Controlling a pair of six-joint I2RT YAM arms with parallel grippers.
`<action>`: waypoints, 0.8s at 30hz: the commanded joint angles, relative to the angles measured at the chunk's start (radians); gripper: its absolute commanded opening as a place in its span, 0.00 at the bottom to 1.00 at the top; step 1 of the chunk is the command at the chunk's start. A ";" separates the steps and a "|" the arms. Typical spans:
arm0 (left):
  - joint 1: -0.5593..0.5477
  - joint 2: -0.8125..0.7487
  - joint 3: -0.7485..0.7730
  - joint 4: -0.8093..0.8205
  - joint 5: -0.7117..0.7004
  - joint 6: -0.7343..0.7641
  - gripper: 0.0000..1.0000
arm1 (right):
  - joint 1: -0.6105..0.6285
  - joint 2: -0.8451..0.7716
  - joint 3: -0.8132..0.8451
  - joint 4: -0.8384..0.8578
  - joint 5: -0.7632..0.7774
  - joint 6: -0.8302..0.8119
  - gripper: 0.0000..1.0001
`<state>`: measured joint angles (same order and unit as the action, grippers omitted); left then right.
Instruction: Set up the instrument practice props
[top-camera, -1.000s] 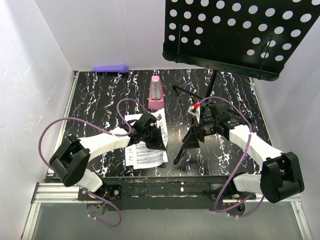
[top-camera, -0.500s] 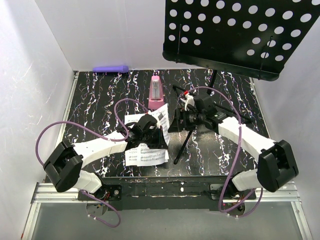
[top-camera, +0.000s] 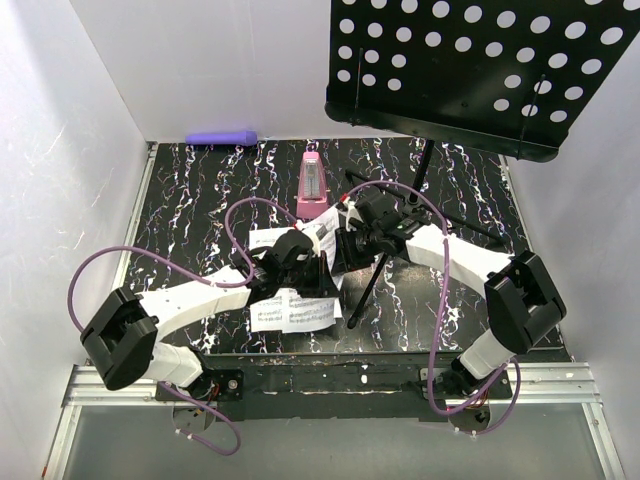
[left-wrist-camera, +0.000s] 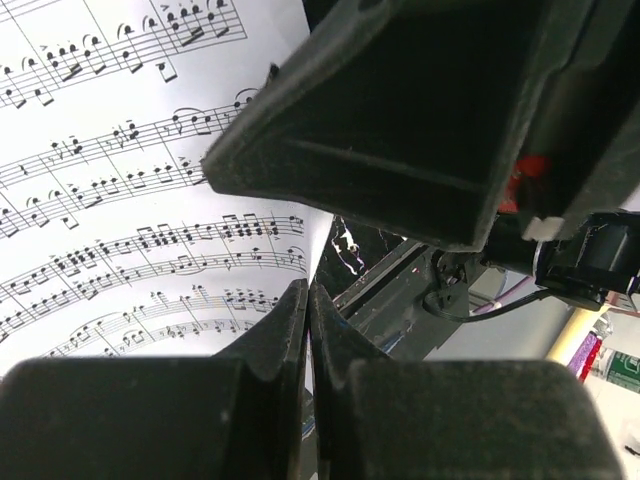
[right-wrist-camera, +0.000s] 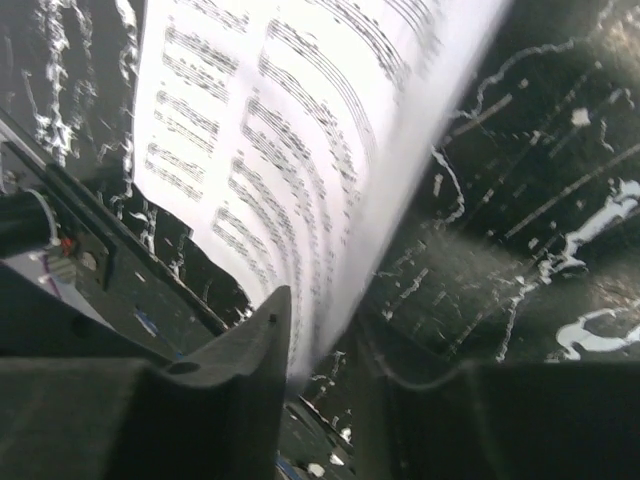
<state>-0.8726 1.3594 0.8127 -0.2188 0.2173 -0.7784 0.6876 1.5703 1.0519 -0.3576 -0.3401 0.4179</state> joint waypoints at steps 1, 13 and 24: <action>-0.005 -0.052 -0.014 0.032 -0.003 -0.007 0.04 | 0.009 0.025 0.083 0.006 -0.014 -0.065 0.24; 0.018 -0.535 -0.179 -0.020 -0.082 0.137 0.98 | 0.007 -0.183 0.031 -0.079 -0.082 -0.443 0.01; 0.245 -0.838 -0.274 -0.079 0.029 0.263 0.98 | -0.251 -0.558 0.016 -0.548 -0.453 -1.097 0.01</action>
<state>-0.6781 0.5339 0.5747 -0.2939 0.1772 -0.6060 0.5671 1.1236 1.0313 -0.6552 -0.5884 -0.3470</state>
